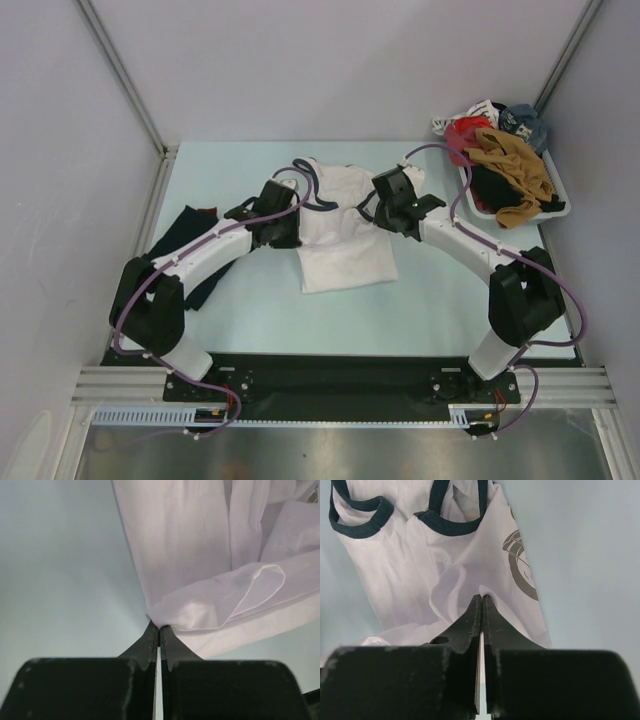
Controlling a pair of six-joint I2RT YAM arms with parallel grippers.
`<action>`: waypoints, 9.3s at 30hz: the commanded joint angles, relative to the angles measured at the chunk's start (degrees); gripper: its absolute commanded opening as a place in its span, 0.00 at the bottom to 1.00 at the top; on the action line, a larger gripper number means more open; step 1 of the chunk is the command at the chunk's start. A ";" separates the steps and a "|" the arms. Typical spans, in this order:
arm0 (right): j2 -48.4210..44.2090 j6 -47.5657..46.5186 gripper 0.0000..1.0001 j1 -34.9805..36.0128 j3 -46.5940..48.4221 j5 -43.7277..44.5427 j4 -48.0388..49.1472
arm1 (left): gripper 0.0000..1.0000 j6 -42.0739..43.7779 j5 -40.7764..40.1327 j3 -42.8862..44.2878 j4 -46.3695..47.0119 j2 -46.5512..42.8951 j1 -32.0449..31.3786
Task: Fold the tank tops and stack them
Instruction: Fold the tank top
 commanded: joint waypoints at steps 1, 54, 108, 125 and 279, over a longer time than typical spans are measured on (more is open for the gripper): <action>-0.69 -2.46 0.00 -0.35 2.14 0.01 1.69 | 0.00 1.53 -0.06 3.03 1.77 -0.67 1.67; -7.48 -10.28 0.65 -11.78 -27.57 -31.02 25.42 | 0.76 -7.79 10.22 -21.13 22.60 -5.96 0.80; -18.37 -11.51 0.00 -11.07 -5.20 -31.18 0.56 | 0.00 -1.74 14.36 8.62 -3.56 -7.63 3.43; -47.09 -2.03 0.00 -0.01 -28.98 -26.71 -9.55 | 0.00 -11.83 11.11 -24.29 -1.91 -36.17 -8.77; -31.29 -3.69 0.50 -0.97 -48.31 -25.92 16.36 | 0.73 -19.48 -3.93 -37.48 18.38 -26.35 -14.76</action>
